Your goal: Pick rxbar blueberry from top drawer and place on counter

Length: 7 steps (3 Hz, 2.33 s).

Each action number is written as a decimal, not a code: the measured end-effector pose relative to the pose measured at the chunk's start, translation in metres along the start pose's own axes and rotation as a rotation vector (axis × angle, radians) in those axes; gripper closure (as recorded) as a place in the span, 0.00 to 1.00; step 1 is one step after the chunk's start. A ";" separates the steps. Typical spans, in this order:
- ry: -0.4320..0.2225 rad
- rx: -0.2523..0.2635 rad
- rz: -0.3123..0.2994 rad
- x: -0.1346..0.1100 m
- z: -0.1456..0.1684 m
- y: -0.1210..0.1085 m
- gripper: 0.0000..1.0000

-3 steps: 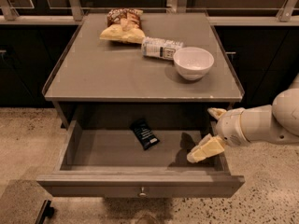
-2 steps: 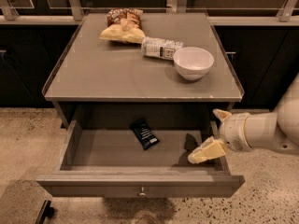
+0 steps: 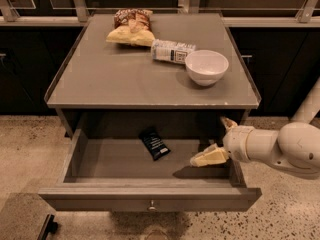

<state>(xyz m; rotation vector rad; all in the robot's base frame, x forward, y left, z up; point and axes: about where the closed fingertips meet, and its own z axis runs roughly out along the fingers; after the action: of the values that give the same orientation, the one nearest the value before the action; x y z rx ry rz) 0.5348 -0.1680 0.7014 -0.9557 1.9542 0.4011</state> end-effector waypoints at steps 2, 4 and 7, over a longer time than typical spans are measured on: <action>-0.014 -0.092 -0.003 0.004 0.046 0.000 0.00; -0.042 -0.086 0.003 0.003 0.065 0.015 0.00; -0.068 -0.206 0.041 0.003 0.154 0.036 0.00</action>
Offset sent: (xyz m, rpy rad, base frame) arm 0.0260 0.0411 -0.0437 0.0182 0.1117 0.2098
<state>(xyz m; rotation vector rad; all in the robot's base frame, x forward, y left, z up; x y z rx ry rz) 0.5963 -0.0537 0.6114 -1.0186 1.8990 0.6602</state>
